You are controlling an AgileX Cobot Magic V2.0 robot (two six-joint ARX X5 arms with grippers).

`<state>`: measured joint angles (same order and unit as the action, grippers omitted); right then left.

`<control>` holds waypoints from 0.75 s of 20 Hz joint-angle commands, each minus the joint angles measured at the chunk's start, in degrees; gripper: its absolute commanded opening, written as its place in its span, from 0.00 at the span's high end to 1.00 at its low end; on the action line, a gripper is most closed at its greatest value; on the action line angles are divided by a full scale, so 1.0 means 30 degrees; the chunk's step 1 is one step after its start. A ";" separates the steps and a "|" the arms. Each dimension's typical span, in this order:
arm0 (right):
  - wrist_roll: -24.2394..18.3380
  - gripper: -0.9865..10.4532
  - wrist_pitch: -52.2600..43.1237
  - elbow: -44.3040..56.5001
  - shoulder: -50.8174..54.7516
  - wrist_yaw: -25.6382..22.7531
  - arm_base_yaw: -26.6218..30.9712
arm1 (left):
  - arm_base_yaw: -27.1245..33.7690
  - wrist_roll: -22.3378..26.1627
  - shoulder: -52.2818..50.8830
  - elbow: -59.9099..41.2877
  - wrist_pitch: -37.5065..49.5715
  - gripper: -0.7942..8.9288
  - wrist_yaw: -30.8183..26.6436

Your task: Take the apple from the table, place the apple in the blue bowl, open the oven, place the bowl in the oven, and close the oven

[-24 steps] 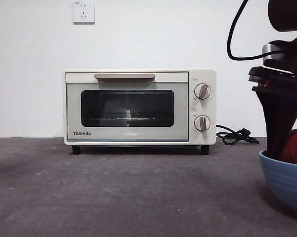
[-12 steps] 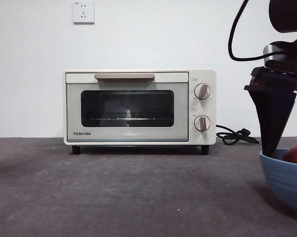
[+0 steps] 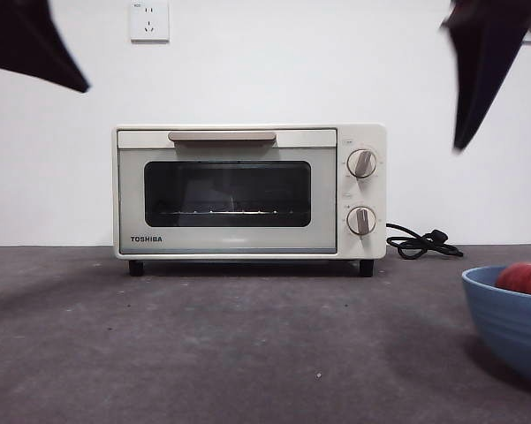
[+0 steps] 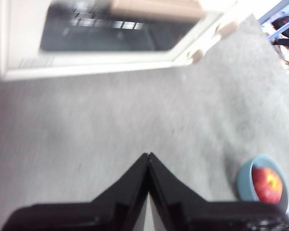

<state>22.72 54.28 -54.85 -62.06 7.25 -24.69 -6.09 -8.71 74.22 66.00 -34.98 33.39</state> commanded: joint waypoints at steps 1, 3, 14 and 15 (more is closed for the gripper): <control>-0.0058 0.89 0.0138 -0.0583 0.1100 -0.0095 -0.0036 | -0.0554 -0.0262 0.2142 0.2659 0.0248 0.92 0.0525; 0.0109 0.90 0.0087 -0.0816 0.2200 -0.0036 -0.0036 | -0.1013 -0.0262 0.4109 0.5027 0.0124 0.92 0.0561; 0.2098 0.92 0.0080 -0.0838 0.8531 0.0765 -0.0036 | -0.1676 -0.2200 1.0550 1.0717 0.0685 0.92 0.1362; 0.2273 0.92 0.0117 -0.0845 0.8918 0.1035 -0.0036 | -0.1770 -0.2208 1.0681 1.0717 0.0947 0.92 0.0852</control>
<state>28.42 54.81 -57.23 -35.24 10.20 -24.71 -11.09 -15.09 105.60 97.84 -32.73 36.10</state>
